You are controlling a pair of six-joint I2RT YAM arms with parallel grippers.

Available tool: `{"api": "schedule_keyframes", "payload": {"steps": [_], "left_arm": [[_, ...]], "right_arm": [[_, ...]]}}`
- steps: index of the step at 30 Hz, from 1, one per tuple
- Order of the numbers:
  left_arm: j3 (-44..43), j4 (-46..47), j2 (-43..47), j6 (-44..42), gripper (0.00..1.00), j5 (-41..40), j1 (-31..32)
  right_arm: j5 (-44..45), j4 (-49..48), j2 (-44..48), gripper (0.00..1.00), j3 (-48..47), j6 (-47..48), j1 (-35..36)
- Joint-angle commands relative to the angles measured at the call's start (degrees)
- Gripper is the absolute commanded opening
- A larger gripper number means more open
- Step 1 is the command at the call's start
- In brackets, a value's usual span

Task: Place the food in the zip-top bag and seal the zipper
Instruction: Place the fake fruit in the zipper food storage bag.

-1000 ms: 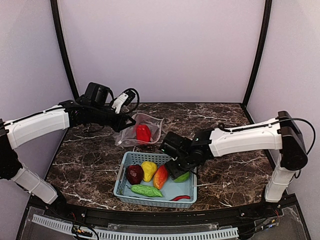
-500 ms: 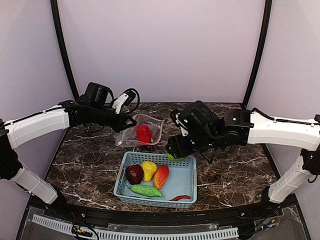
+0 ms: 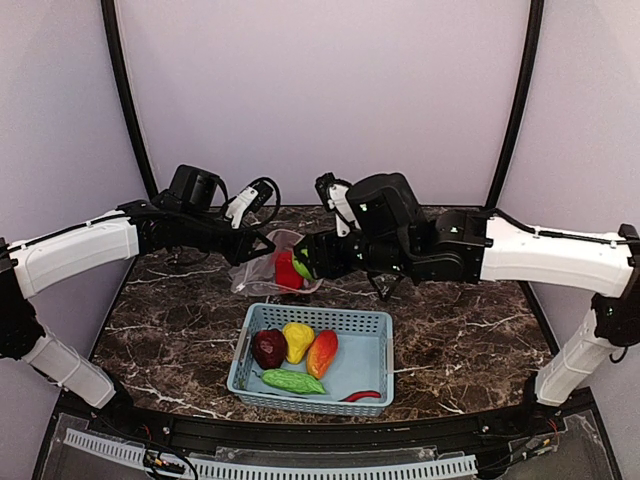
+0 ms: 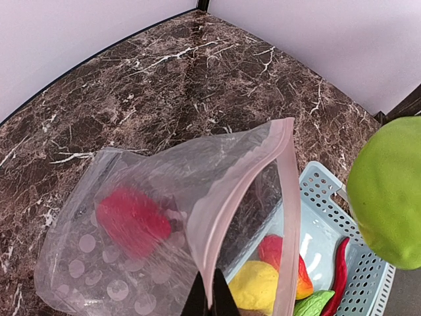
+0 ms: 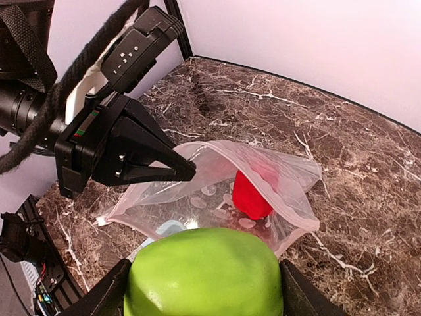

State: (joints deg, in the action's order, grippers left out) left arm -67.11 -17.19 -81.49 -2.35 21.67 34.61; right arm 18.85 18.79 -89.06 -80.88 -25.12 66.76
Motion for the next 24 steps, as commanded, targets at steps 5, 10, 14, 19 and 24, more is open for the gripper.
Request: {"api": "schedule_keyframes", "payload": {"steps": [5, 10, 14, 19, 24], "left_arm": [[0.5, 0.7, 1.8, -0.4, 0.01, 1.0, -0.2], [0.6, 0.6, 2.0, -0.6, 0.01, 0.5, -0.2], [0.7, 0.8, 1.6, -0.3, 0.01, 1.1, -0.2], [0.7, 0.9, 1.6, -0.2, 0.01, 1.4, -0.2], [0.9, 1.2, 1.8, -0.2, 0.01, 1.3, -0.2]], "right_arm": [[5.4, -9.2, -6.1, 0.63, -1.3, 3.5, 0.2], [5.3, -11.5, -9.9, 0.63, -3.7, 4.2, -1.8], [5.1, -12.1, -13.6, 0.62, -6.1, 5.3, -2.3], [4.1, -11.9, -17.5, 0.6, -8.1, 5.4, -2.7], [2.3, -11.7, -20.4, 0.6, -10.1, 5.1, -2.8]]}}
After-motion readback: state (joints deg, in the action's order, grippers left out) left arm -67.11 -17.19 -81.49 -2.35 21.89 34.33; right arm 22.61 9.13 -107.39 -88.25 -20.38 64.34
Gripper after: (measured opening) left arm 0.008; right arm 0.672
